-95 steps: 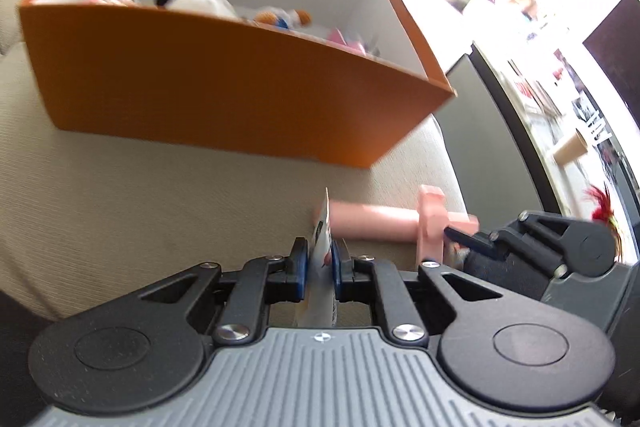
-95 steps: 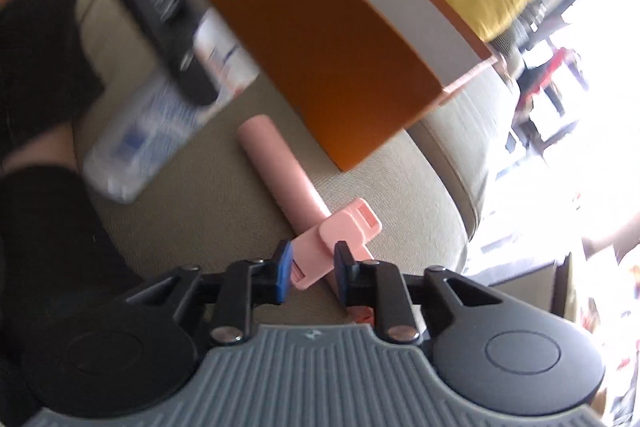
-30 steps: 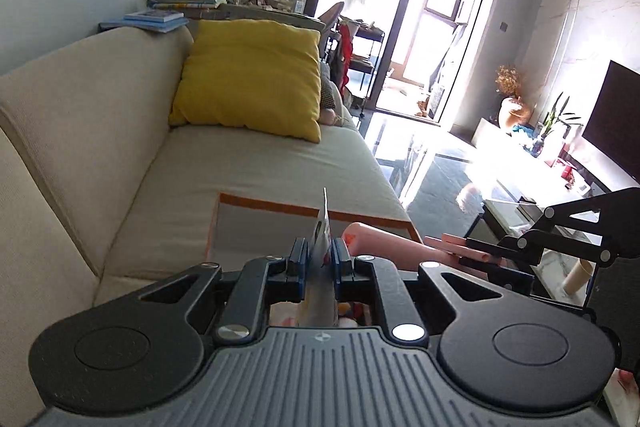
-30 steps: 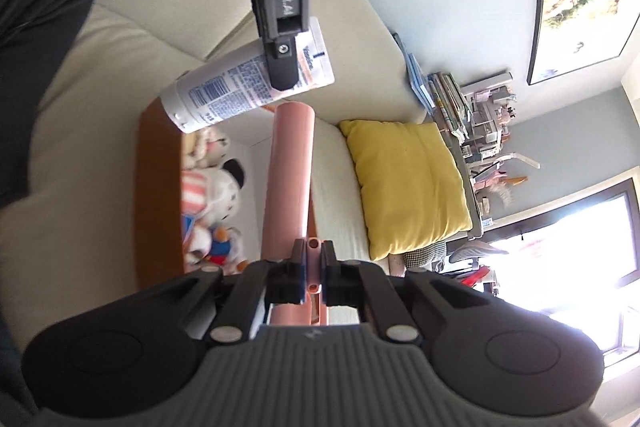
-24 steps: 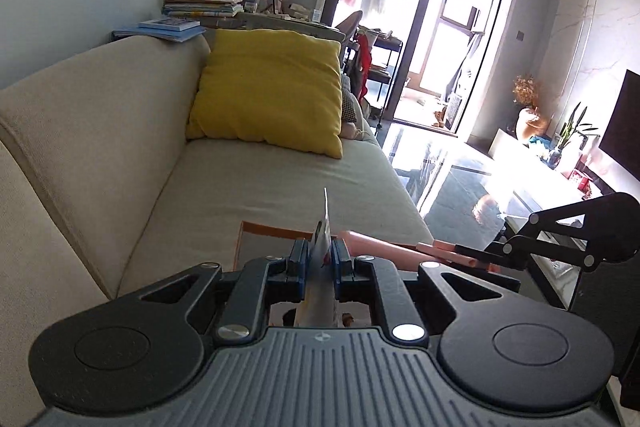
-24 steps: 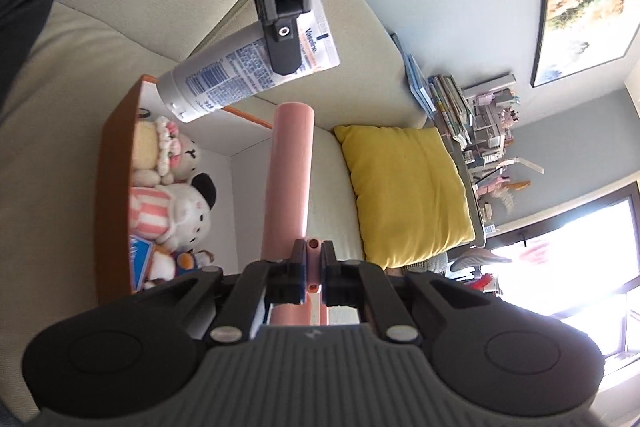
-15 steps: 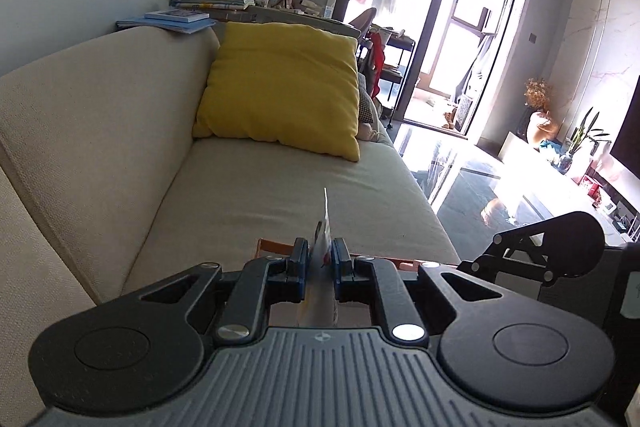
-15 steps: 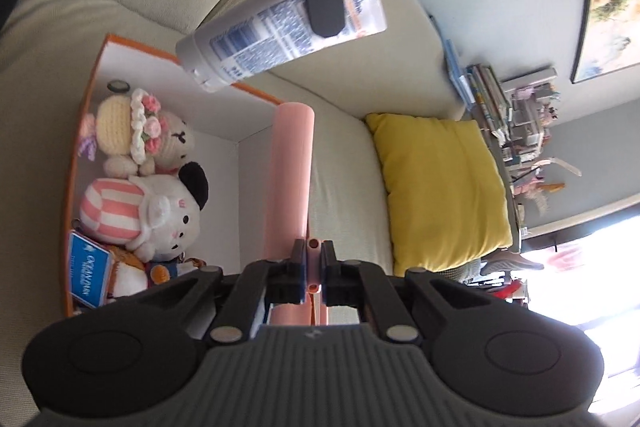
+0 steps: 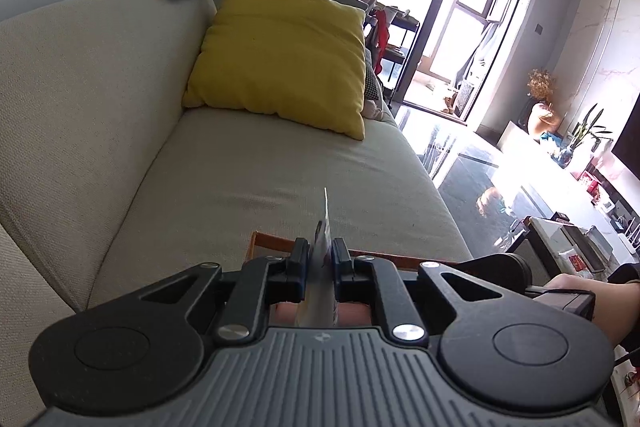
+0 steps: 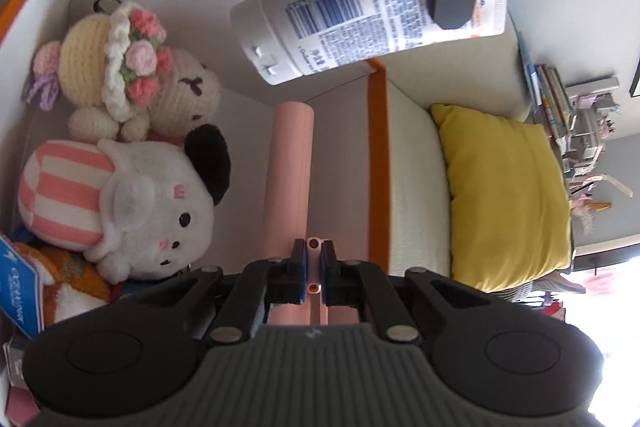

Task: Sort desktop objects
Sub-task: 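Lift and carry the Vaseline tube and pink selfie stick over the orange box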

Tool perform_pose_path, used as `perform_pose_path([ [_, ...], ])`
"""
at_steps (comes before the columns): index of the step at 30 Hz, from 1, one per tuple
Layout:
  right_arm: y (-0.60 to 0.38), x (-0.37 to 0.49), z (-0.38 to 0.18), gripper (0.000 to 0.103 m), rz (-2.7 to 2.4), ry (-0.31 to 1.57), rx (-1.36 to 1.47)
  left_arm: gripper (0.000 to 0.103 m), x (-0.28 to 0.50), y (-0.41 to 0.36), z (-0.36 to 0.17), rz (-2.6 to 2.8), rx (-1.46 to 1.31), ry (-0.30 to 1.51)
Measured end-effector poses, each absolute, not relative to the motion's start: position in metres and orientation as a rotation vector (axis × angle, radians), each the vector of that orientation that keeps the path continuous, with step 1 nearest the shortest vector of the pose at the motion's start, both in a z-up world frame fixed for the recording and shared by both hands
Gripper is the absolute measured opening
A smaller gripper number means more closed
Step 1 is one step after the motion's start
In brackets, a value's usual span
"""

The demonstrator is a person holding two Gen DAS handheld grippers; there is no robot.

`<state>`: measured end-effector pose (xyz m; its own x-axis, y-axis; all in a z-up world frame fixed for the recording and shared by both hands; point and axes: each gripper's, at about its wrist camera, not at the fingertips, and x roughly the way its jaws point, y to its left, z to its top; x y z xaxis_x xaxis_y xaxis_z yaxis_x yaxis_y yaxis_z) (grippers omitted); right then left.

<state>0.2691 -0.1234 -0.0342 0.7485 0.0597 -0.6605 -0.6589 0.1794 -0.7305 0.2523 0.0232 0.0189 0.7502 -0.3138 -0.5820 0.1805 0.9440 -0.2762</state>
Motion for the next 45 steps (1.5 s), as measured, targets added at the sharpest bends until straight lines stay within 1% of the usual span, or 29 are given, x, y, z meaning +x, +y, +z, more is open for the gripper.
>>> perform_pose_path([
  [12,-0.106,0.285,-0.056,0.006,0.568,0.612,-1.267,0.014,0.259,0.029,0.009,-0.257,-0.204,0.683],
  [19,-0.109,0.289,-0.052,0.006,0.575,0.628,-1.228,0.014,0.259,0.027,0.006,-0.258,-0.200,0.690],
  [20,-0.111,0.289,-0.049,0.008,0.574,0.633,-1.212,0.014,0.258,0.026,0.006,-0.263,-0.200,0.689],
  [21,-0.114,0.289,-0.045,0.014,0.579,0.643,-1.191,0.014,0.257,0.024,0.007,-0.270,-0.197,0.686],
  [22,-0.117,0.289,-0.040,0.022,0.585,0.655,-1.168,0.014,0.258,0.022,0.008,-0.279,-0.193,0.684],
  [24,-0.123,0.287,-0.030,0.024,0.592,0.672,-1.128,0.014,0.258,0.018,0.011,-0.292,-0.185,0.683],
  [29,-0.151,0.276,0.006,0.024,0.554,0.683,-1.012,0.014,0.258,0.003,0.017,-0.333,-0.162,0.676],
  [33,-0.192,0.259,0.038,0.024,0.488,0.702,-0.875,0.014,0.258,-0.011,0.020,-0.373,-0.160,0.676],
  [35,-0.209,0.249,0.048,0.023,0.446,0.702,-0.821,0.014,0.259,-0.022,0.020,-0.400,-0.163,0.679],
  [39,-0.236,0.242,0.045,0.023,0.322,0.666,-0.713,0.014,0.261,-0.054,0.018,-0.469,-0.126,0.679],
  [41,-0.254,0.235,0.056,0.023,0.237,0.651,-0.662,0.014,0.263,-0.073,0.014,-0.492,-0.114,0.687],
  [45,-0.267,0.230,0.049,0.023,0.158,0.648,-0.571,0.013,0.269,-0.108,0.000,-0.529,-0.105,0.700],
])
